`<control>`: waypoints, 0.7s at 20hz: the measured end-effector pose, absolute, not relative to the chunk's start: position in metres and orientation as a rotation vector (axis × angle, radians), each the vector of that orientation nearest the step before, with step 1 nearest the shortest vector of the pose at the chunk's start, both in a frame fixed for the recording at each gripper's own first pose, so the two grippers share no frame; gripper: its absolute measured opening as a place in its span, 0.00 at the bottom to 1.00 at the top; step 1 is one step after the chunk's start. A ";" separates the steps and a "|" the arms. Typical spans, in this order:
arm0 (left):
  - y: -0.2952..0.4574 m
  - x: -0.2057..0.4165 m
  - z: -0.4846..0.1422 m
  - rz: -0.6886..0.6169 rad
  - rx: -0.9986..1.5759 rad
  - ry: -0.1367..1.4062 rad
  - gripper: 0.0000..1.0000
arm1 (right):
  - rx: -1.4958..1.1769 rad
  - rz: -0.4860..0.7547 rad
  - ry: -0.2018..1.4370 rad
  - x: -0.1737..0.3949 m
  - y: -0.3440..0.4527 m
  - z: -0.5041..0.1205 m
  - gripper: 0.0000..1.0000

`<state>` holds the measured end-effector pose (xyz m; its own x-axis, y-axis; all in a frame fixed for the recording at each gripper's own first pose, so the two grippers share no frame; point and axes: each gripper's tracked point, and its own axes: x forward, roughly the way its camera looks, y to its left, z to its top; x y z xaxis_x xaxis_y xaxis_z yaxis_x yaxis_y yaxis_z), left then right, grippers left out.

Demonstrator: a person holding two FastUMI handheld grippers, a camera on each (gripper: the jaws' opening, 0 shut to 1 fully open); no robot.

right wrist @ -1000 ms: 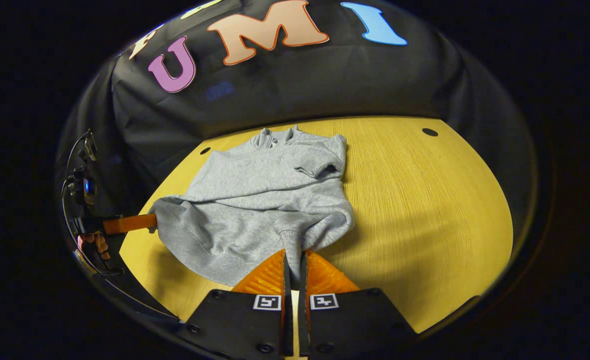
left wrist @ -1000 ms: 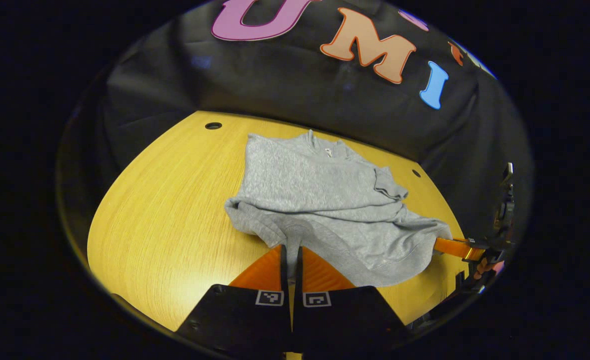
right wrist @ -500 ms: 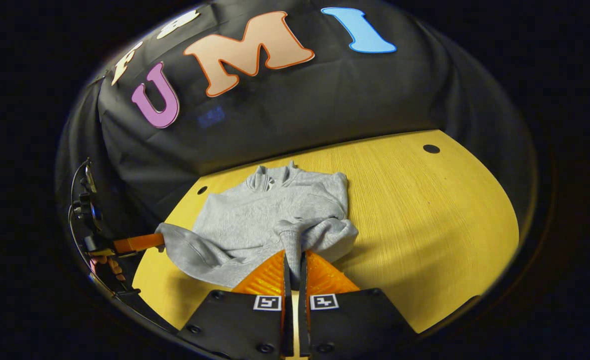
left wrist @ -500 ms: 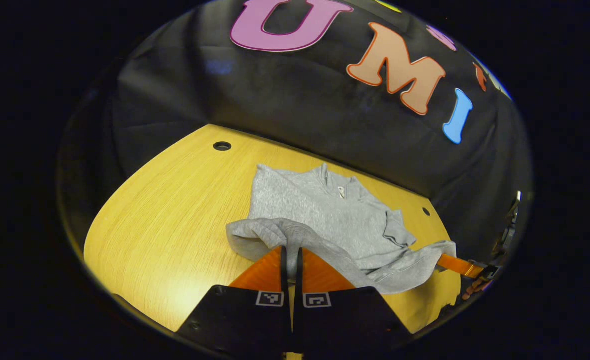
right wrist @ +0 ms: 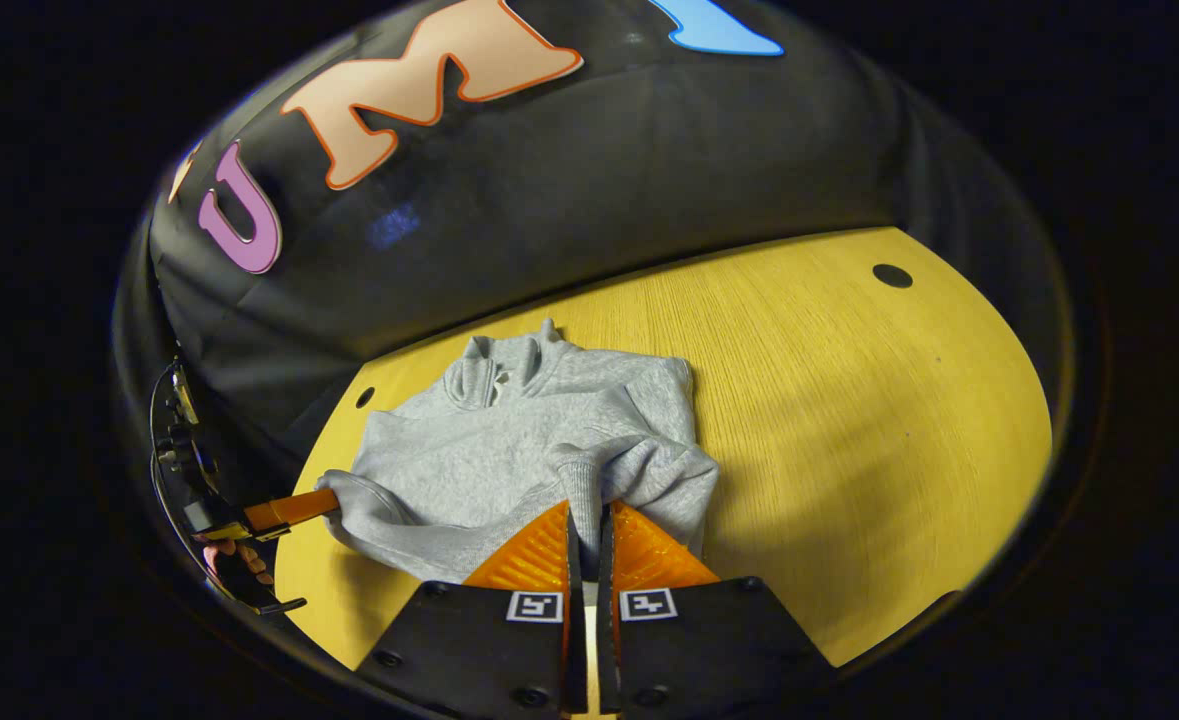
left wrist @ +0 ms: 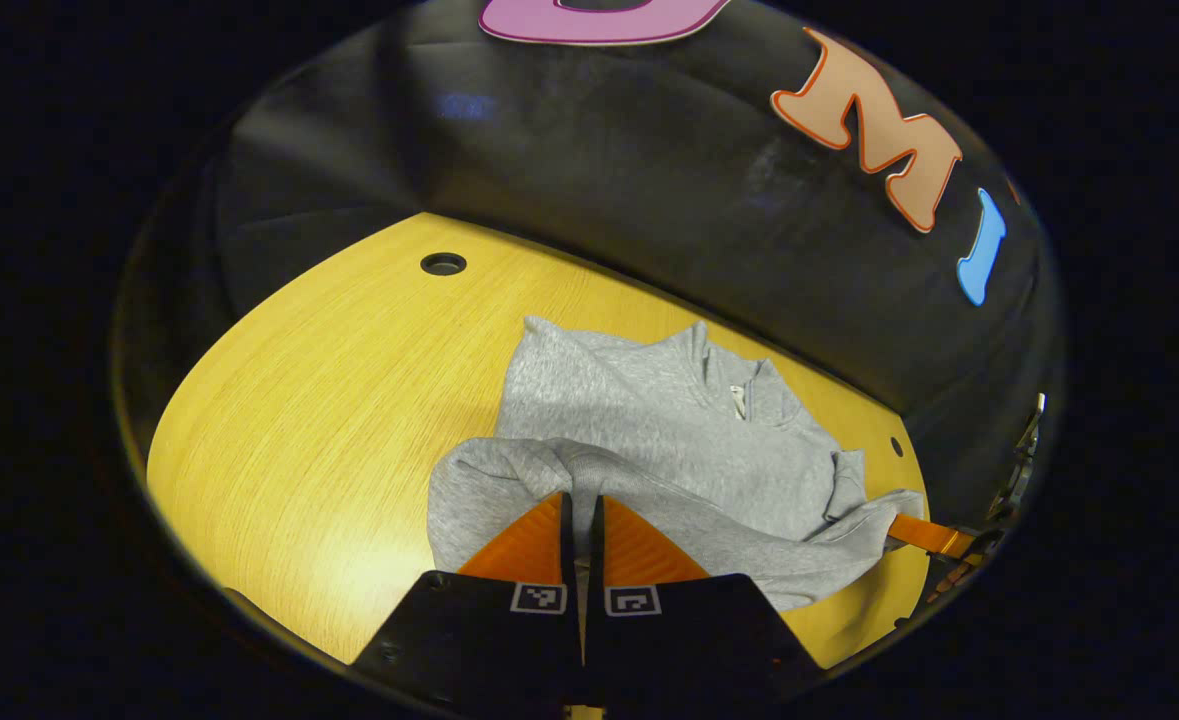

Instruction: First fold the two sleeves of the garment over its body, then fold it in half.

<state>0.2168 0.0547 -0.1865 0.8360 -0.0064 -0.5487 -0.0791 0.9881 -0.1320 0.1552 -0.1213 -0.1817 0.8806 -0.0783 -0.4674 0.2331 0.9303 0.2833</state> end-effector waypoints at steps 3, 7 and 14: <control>0.059 0.226 -0.201 0.056 -0.145 0.609 0.00 | 0.375 -0.158 0.486 0.169 -0.125 -0.192 0.10; 0.060 0.232 -0.189 0.078 -0.122 0.572 0.04 | 0.396 -0.143 0.437 0.174 -0.123 -0.175 0.17; 0.069 0.253 -0.125 0.073 -0.084 0.445 0.84 | 0.369 -0.093 0.339 0.184 -0.117 -0.126 0.63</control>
<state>0.2525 0.0686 -0.1248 0.9003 0.0519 -0.4322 -0.0885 0.9940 -0.0650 0.1844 -0.1168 -0.1256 0.9395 -0.0273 -0.3415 0.1498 0.9291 0.3380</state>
